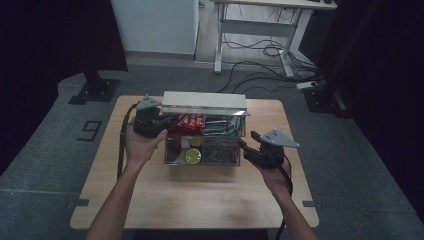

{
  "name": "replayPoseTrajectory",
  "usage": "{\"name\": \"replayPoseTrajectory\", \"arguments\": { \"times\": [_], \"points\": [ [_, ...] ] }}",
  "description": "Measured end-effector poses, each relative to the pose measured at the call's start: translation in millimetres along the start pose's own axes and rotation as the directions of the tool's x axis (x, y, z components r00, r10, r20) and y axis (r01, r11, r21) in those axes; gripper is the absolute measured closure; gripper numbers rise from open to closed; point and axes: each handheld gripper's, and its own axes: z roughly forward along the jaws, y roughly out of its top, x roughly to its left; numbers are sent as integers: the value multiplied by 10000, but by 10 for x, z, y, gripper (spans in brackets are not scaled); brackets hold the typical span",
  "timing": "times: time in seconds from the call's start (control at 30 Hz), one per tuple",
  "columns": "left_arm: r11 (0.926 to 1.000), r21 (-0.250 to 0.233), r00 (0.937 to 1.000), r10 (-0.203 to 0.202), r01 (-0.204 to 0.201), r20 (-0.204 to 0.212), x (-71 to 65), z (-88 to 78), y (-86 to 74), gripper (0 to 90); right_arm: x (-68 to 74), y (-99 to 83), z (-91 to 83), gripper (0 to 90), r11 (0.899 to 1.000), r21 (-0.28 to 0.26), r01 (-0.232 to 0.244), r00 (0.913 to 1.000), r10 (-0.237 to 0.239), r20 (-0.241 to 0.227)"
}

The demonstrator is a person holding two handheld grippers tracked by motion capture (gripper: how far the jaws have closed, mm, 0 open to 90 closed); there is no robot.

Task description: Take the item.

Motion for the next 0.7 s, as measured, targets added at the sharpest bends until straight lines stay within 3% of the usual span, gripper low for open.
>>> {"name": "replayPoseTrajectory", "arguments": {
  "times": [0.7],
  "points": [
    [10000, 1, 10000, 6, -6, 30, 3, 3, 1, 900, 63, 115, 185, 496, 10000, -40, -67, 10000, 67, -49]
  ]
}}
